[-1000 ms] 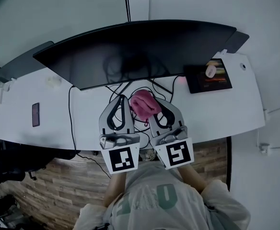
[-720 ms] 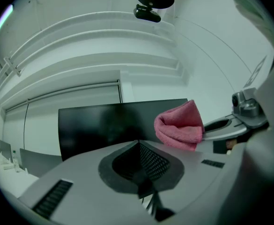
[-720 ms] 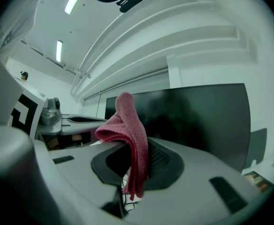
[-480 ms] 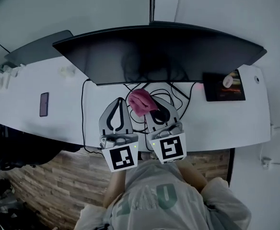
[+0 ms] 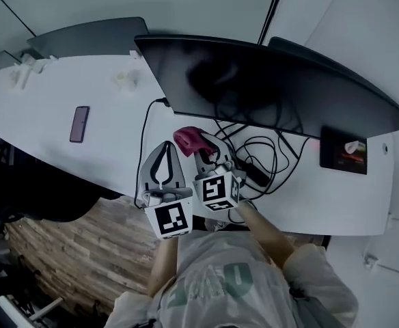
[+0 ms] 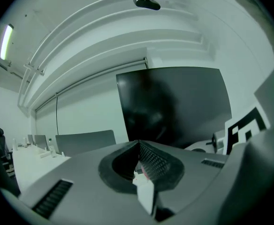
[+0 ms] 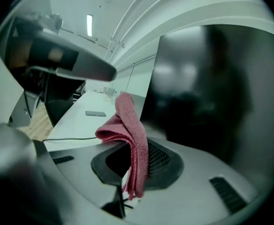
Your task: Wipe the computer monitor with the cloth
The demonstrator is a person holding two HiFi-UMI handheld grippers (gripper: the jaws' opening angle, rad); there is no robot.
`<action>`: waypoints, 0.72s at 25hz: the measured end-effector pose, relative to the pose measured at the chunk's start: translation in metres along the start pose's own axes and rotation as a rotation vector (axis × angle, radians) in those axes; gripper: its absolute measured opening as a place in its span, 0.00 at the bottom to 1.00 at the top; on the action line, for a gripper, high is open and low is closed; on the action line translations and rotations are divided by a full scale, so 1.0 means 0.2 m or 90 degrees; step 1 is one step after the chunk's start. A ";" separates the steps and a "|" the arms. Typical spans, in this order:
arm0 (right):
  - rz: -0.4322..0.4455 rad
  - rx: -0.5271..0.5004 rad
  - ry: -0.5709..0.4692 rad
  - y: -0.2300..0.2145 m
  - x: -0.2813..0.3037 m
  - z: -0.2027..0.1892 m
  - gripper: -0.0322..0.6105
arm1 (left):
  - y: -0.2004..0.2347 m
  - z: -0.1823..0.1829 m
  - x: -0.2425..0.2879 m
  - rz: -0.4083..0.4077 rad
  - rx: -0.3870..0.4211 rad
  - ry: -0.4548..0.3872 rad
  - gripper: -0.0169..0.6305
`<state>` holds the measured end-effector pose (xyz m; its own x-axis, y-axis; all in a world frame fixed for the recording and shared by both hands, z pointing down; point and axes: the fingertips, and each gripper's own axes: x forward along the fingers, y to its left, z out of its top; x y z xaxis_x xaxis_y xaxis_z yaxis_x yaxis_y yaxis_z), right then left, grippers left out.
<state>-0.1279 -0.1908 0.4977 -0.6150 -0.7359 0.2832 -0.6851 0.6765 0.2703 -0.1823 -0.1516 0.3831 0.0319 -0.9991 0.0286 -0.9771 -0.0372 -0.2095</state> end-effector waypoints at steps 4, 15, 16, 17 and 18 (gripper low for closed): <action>-0.005 -0.035 0.045 0.07 0.23 -0.12 0.14 | 0.10 -0.06 0.02 0.018 -0.005 0.016 0.05; -0.067 -0.087 0.076 0.13 0.58 -0.23 0.14 | 0.32 -0.26 -0.01 0.071 -0.017 0.080 0.05; -0.068 -0.088 0.074 0.13 0.59 -0.23 0.14 | 0.33 -0.26 -0.01 0.074 -0.018 0.080 0.05; -0.068 -0.090 0.072 0.14 0.59 -0.22 0.14 | 0.34 -0.26 -0.01 0.076 -0.018 0.080 0.05; -0.069 -0.091 0.071 0.14 0.59 -0.22 0.14 | 0.35 -0.25 0.00 0.077 -0.018 0.079 0.05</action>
<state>-0.2028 -0.2575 0.5785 -0.4881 -0.8023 0.3436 -0.6776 0.5965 0.4301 -0.2606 -0.1529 0.4184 -0.1102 -0.9858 0.1265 -0.9777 0.0847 -0.1920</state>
